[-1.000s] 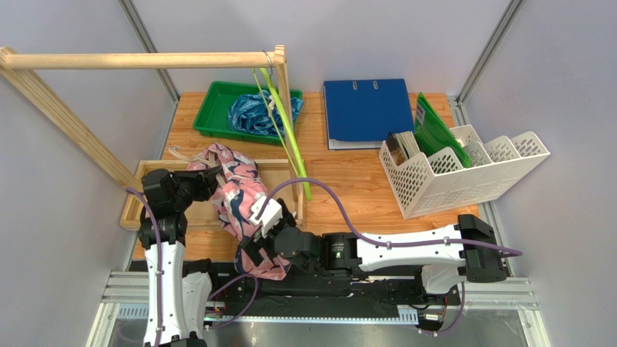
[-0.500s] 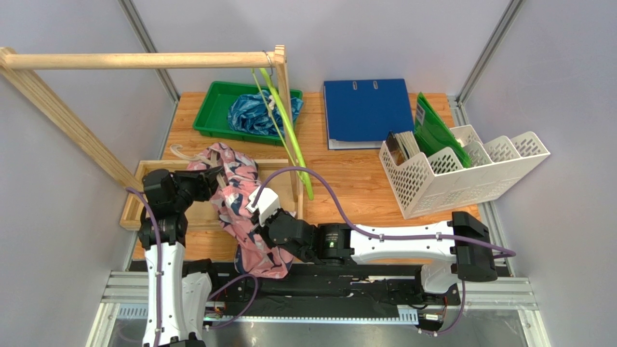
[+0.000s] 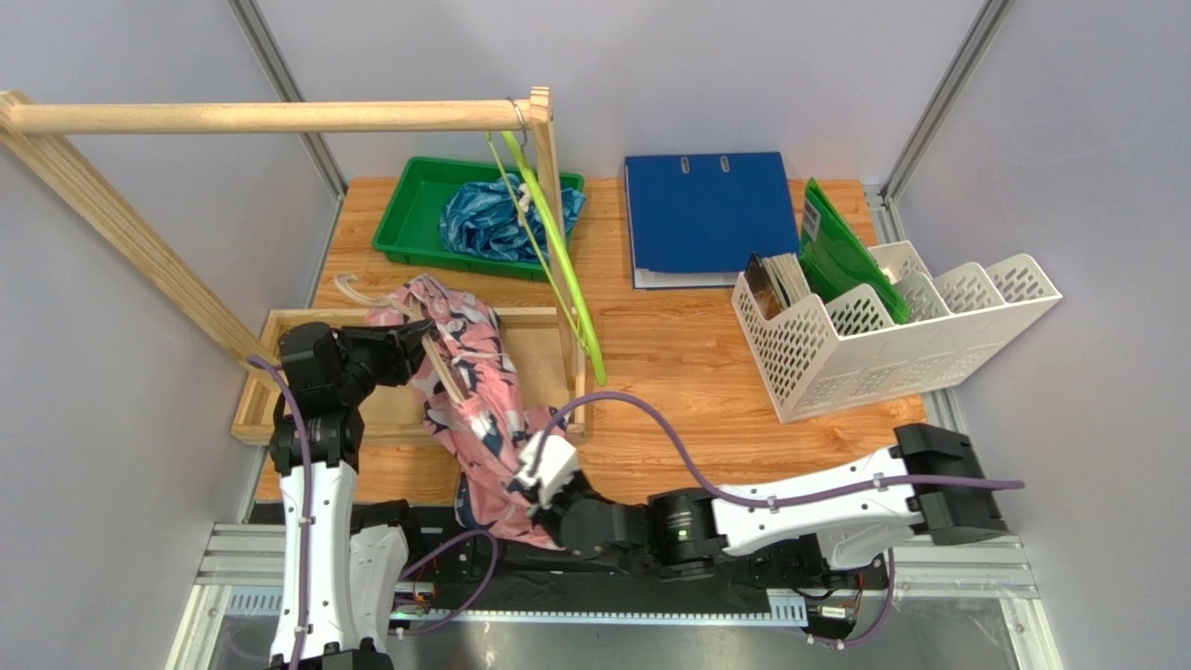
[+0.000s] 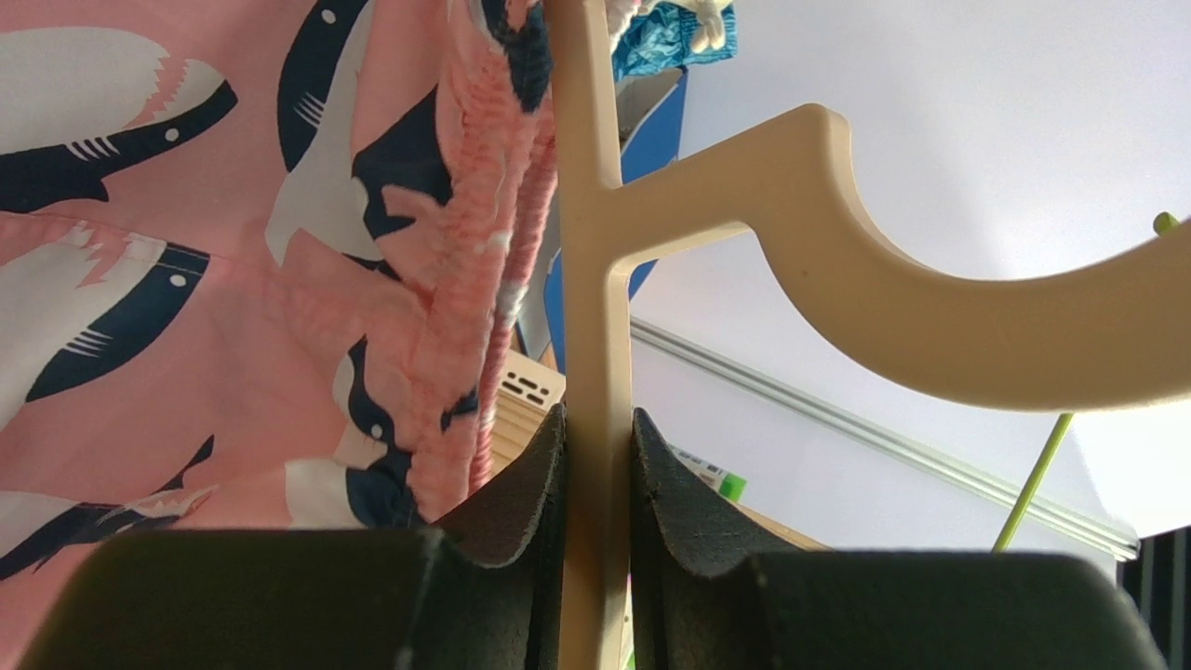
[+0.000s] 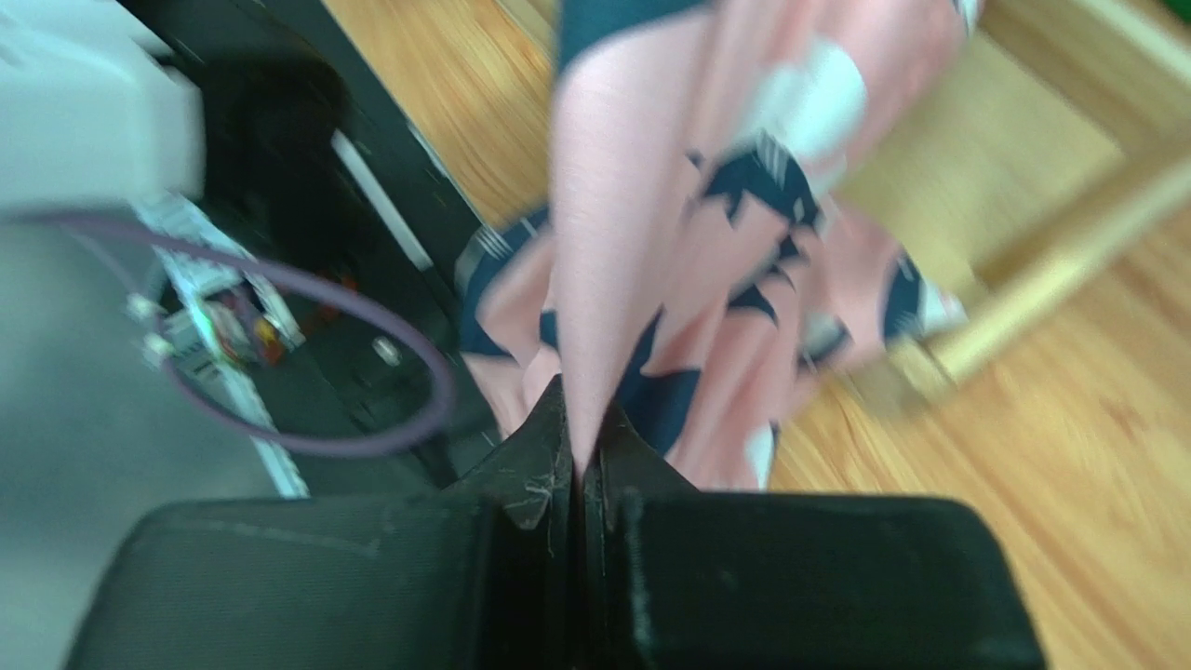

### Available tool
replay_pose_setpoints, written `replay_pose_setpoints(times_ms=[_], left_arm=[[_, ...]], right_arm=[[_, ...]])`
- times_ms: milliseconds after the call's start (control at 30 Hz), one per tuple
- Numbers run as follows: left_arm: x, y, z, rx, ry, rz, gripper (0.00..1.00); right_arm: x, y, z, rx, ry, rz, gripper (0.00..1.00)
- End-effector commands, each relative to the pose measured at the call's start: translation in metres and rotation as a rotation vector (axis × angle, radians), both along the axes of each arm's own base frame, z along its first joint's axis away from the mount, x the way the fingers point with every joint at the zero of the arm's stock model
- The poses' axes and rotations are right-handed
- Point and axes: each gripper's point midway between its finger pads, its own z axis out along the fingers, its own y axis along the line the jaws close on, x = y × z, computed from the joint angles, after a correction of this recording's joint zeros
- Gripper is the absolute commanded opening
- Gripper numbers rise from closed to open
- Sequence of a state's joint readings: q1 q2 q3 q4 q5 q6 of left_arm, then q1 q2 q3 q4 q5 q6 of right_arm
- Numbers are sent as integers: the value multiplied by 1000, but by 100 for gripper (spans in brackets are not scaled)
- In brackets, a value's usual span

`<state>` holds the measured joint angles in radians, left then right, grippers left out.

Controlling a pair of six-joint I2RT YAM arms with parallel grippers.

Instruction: Remove the shorts from the hanger

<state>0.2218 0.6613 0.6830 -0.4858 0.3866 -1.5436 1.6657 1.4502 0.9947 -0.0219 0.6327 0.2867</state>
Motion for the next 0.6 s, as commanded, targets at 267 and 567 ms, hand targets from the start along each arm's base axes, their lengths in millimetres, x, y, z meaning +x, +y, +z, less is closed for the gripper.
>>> replay_pose_setpoints(times_ms=[267, 567], left_arm=[[12, 1, 44, -57, -135, 15, 0], [-12, -28, 63, 1, -137, -168, 0]], right_arm=[[41, -65, -30, 152, 146, -291, 0], [95, -63, 19, 289, 199, -322, 0]])
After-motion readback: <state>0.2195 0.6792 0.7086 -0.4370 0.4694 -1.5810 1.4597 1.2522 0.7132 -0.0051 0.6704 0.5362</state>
